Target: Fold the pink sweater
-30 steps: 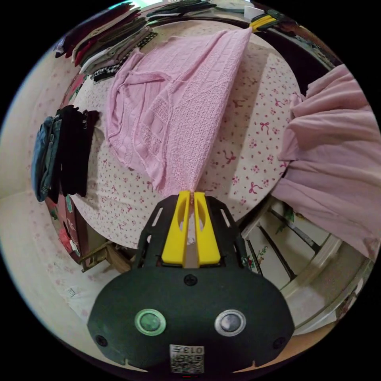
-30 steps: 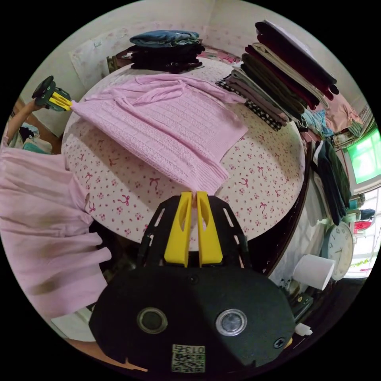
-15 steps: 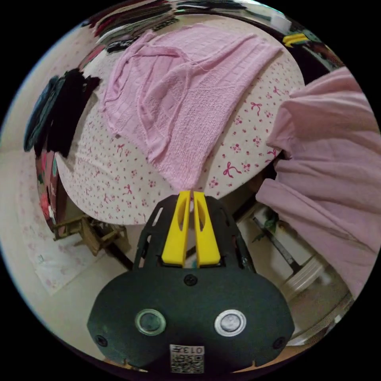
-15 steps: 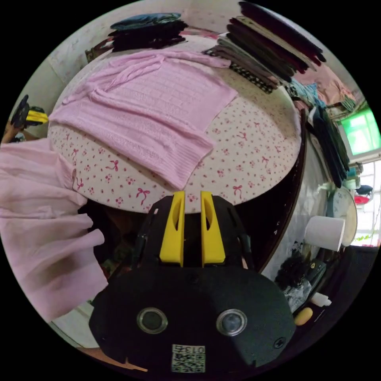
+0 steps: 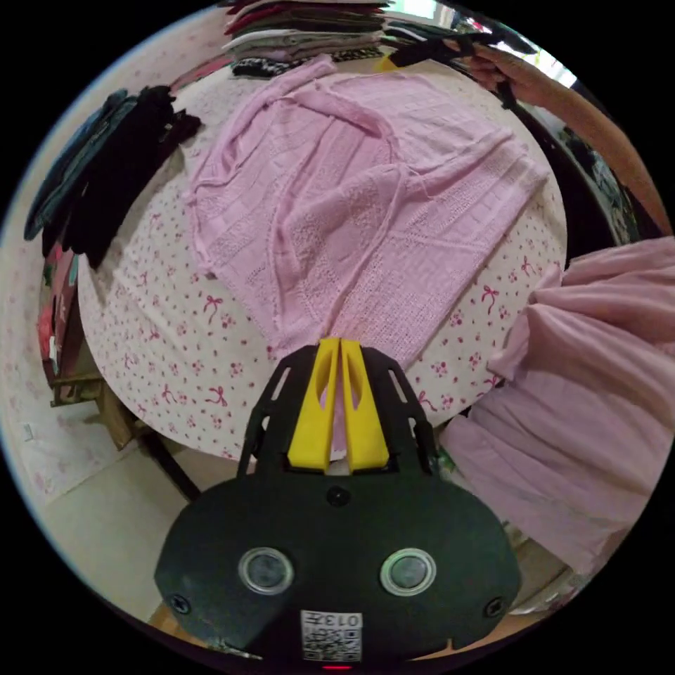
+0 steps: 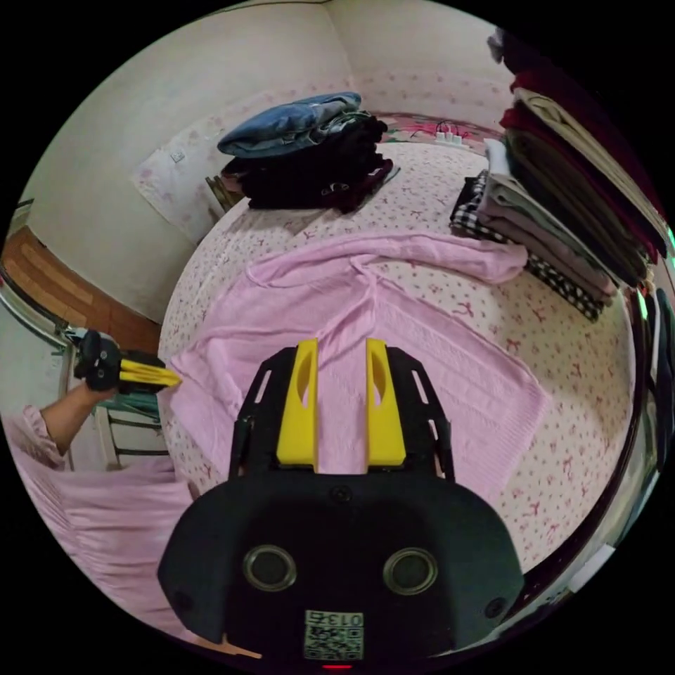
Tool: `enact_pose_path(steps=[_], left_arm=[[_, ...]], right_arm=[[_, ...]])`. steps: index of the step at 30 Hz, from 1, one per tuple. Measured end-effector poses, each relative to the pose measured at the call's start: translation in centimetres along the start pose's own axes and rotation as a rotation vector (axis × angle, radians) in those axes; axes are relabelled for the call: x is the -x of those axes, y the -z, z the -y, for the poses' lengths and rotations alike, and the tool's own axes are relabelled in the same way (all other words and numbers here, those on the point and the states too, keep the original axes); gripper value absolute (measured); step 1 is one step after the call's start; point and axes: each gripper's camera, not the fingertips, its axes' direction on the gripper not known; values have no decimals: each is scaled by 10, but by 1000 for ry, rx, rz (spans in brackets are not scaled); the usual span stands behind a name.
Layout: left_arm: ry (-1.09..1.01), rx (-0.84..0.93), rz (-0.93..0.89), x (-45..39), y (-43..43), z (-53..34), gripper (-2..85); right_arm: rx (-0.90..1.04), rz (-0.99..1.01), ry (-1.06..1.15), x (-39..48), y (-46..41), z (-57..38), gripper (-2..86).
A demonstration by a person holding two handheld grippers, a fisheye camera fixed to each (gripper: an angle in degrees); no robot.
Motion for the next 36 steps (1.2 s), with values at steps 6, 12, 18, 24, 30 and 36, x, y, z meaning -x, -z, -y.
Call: enact_pose_path(steps=[6,12,18,24,30,36], left_arm=[[-4,-41,74,10,-3,24,-3],[45,-35,-11,42,-22,17,-2],[58,-61,-42,60,-25,8,-2],[116,-60,-113,81,-25,-2,-1],[194,-180,-63,98,21,-20,14],[134,-140,-44,92,8,5,73]], right_arm=[[153,53,-84,-26,-68,72,89],[117,102,-10,-52,-59,88,28],[-100,154,-50,-134,2,37,27],[87,34,-256,-193,-15,-6,39],[42,26,-22,-158,16,19,92],[292,-132,359,-81,-36,30,81]])
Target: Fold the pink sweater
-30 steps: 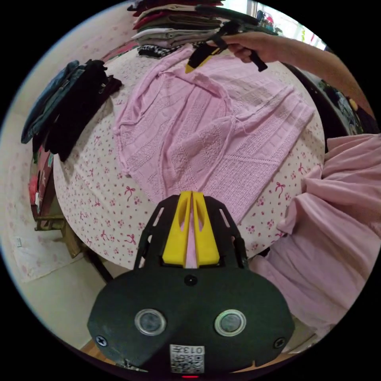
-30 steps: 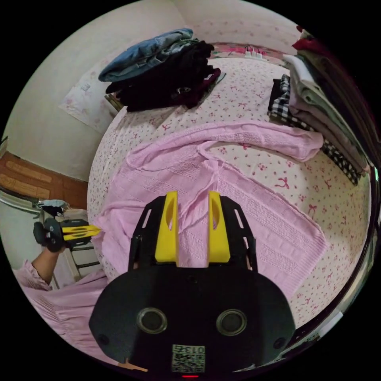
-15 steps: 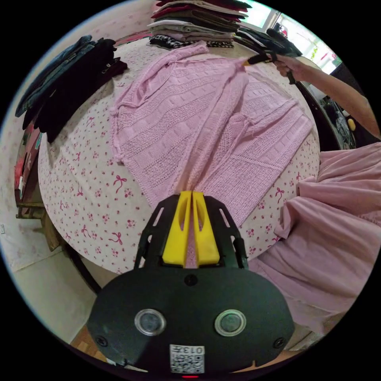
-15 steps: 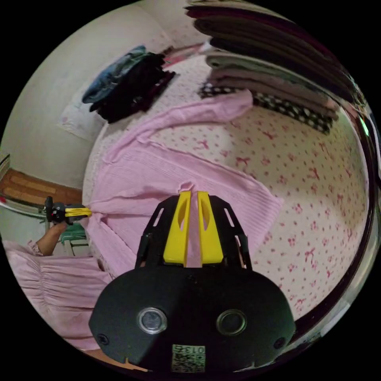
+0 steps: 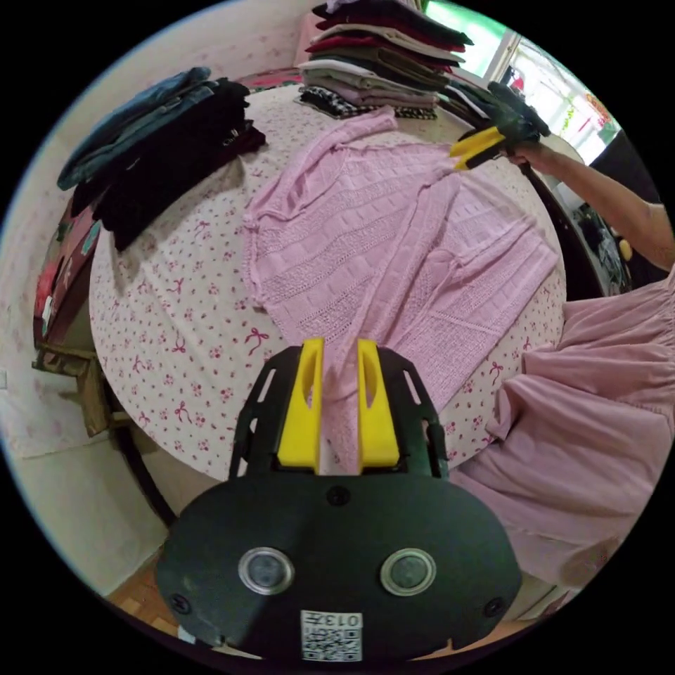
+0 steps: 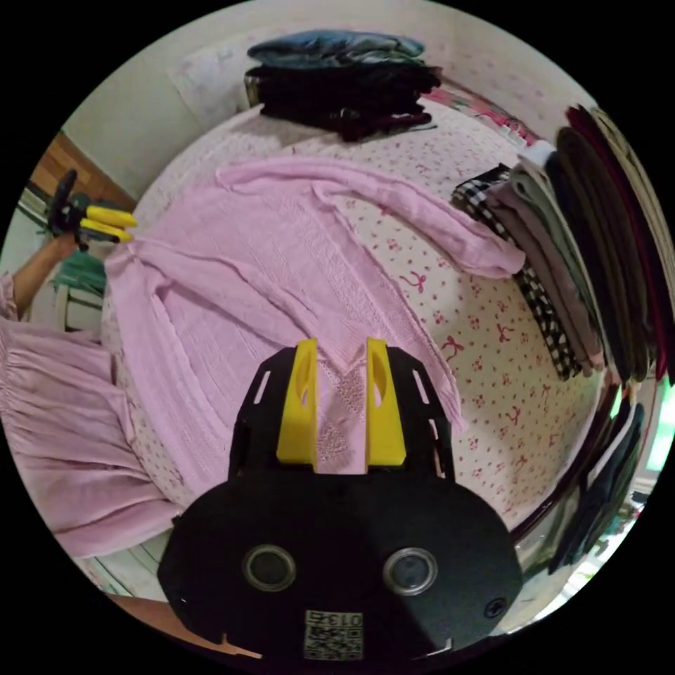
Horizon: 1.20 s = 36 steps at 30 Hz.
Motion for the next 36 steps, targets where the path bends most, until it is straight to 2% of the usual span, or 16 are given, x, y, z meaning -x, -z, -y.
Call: enact_pose_path(steps=[2,4,8,14,16,20,25,29,34,36], left_arm=[[-49,56,11,-8,-15,10,64],[-99,109,14,-17,-25,17,41],[-152,128,31,-35,-20,20,13],[-205,24,168,-81,15,3,6],[-223,-18,211,-100,25,-8,6],[-296,-44,285,-150,27,-34,6],[-394,56,328,-197,-11,-46,6],[-431,79,401,-218,-16,-45,6],[-369,38,362,-224,0,-55,5],[-361,72,357,-228,-9,-63,5]], right_arm=[[55,-71,28,9,-13,7,48],[49,-56,-14,7,-4,11,33],[-91,-13,-53,8,59,6,22],[-335,-23,-37,47,159,-63,16],[-350,-37,-43,66,169,-95,15],[-223,-35,-159,109,136,-167,12],[-25,-45,-316,153,56,-210,11],[-57,-101,-369,161,56,-218,10],[-137,-139,-345,162,96,-229,11],[-67,-118,-367,158,88,-236,11]])
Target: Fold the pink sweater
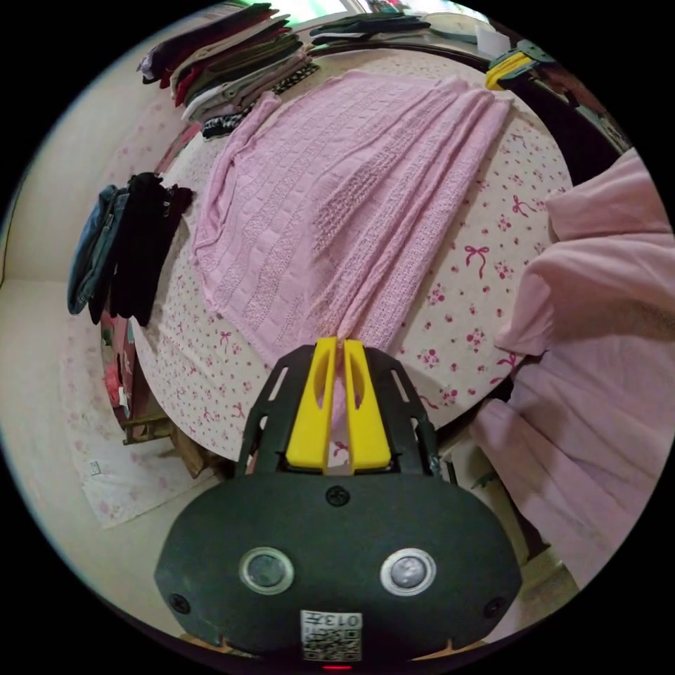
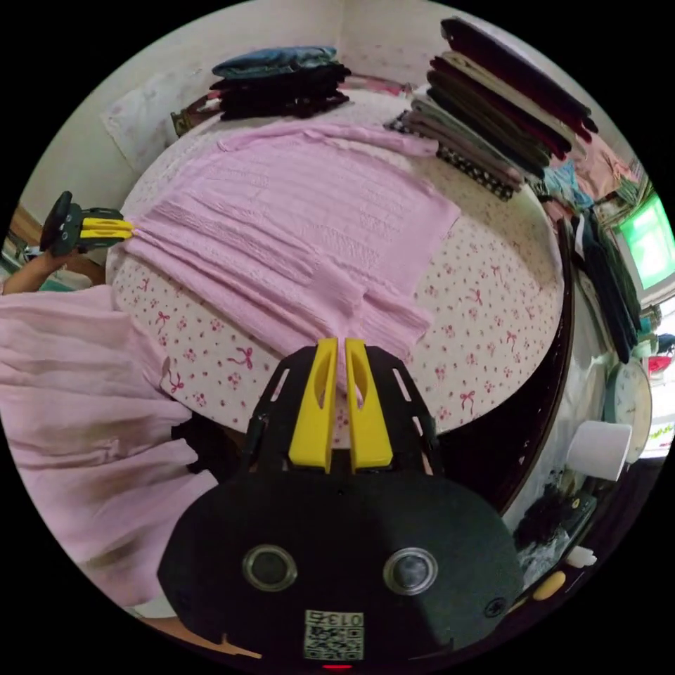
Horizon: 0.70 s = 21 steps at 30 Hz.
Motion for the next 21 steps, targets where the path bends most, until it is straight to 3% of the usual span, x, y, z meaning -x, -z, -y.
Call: enact_pose_path(steps=[3,8,12,17,18,21], left_arm=[[47,-13,30,-1,12,-15,4],[232,-106,-1,26,43,-44,1],[222,-157,-43,27,48,2,-1],[141,28,-38,18,-5,41,-2],[118,-50,-25,19,-2,31,-2],[179,-32,-79,42,-5,11,-2]], right_arm=[[71,38,-96,-17,-5,-19,10],[-118,55,-224,-35,39,-40,5],[-168,34,-191,-19,33,-17,4],[-8,-9,-80,4,-18,16,4],[14,0,-73,2,-23,15,4],[12,73,-107,-17,-14,7,4]])
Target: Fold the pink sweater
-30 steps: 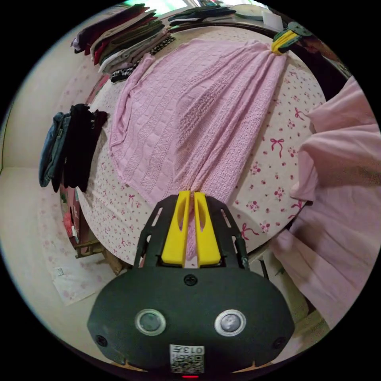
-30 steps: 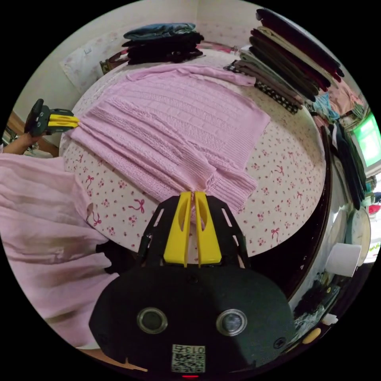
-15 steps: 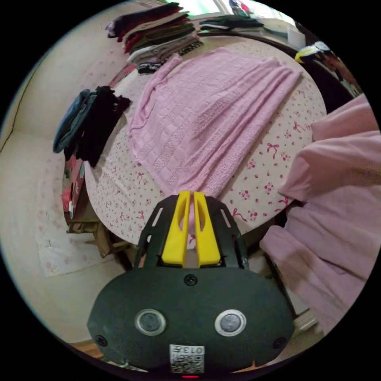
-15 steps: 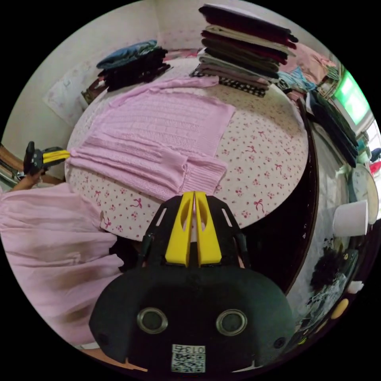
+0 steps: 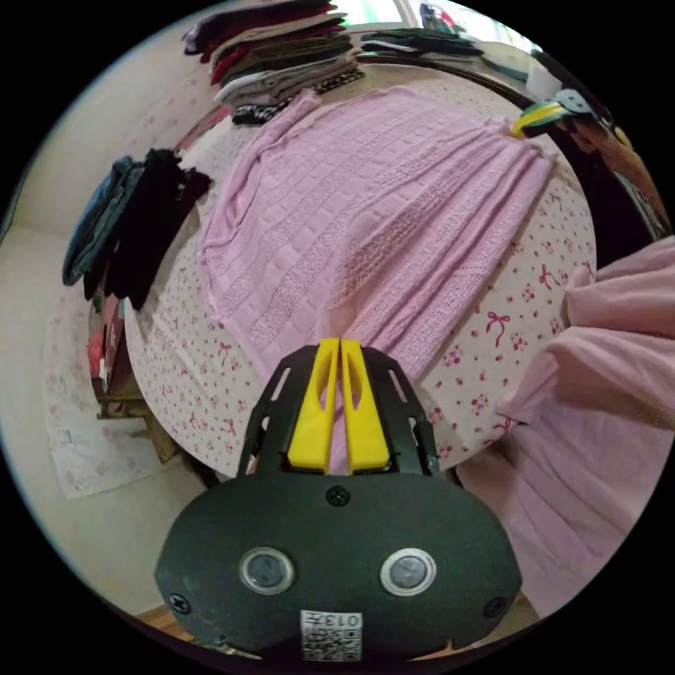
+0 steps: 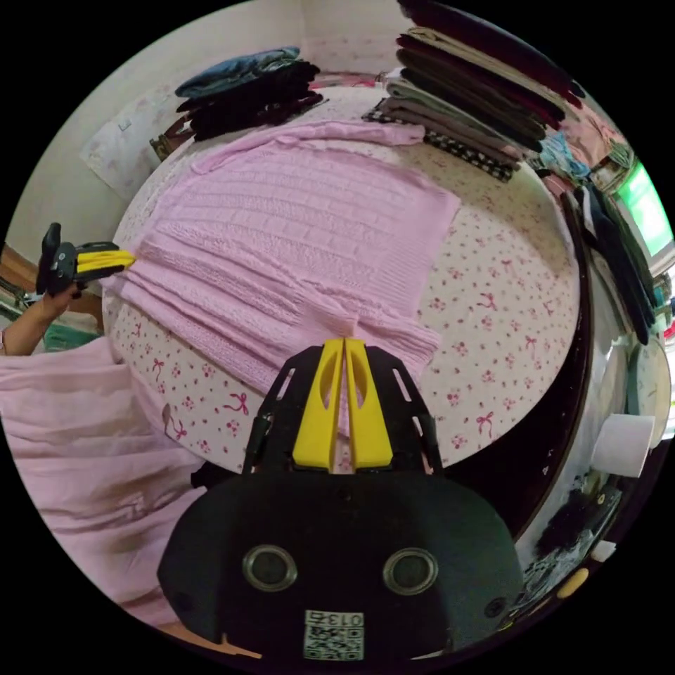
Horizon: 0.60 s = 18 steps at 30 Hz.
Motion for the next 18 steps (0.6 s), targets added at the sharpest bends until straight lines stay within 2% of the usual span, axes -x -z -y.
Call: enact_pose_path(steps=[3,5,10,11,13,15,16,18], left_arm=[[100,-134,-38,26,20,-7,-2],[82,-166,-33,26,21,8,-2],[8,-38,-75,22,-34,44,-2],[9,-56,-85,27,-41,39,-1],[20,-52,-125,41,-45,30,-1],[117,-82,-184,76,-43,13,1],[149,-101,-180,86,-42,8,2],[242,-136,-140,129,-45,3,9]], right_arm=[[-117,-78,-13,-7,26,-10,4],[-149,-84,28,-1,28,-3,4],[-69,-117,130,22,-15,20,4],[-7,-109,125,19,-30,22,4],[-34,-54,91,8,-27,20,6],[-65,-18,36,-8,-15,18,8],[-143,-27,12,-19,-3,14,9],[-175,-84,2,-33,3,15,14]])
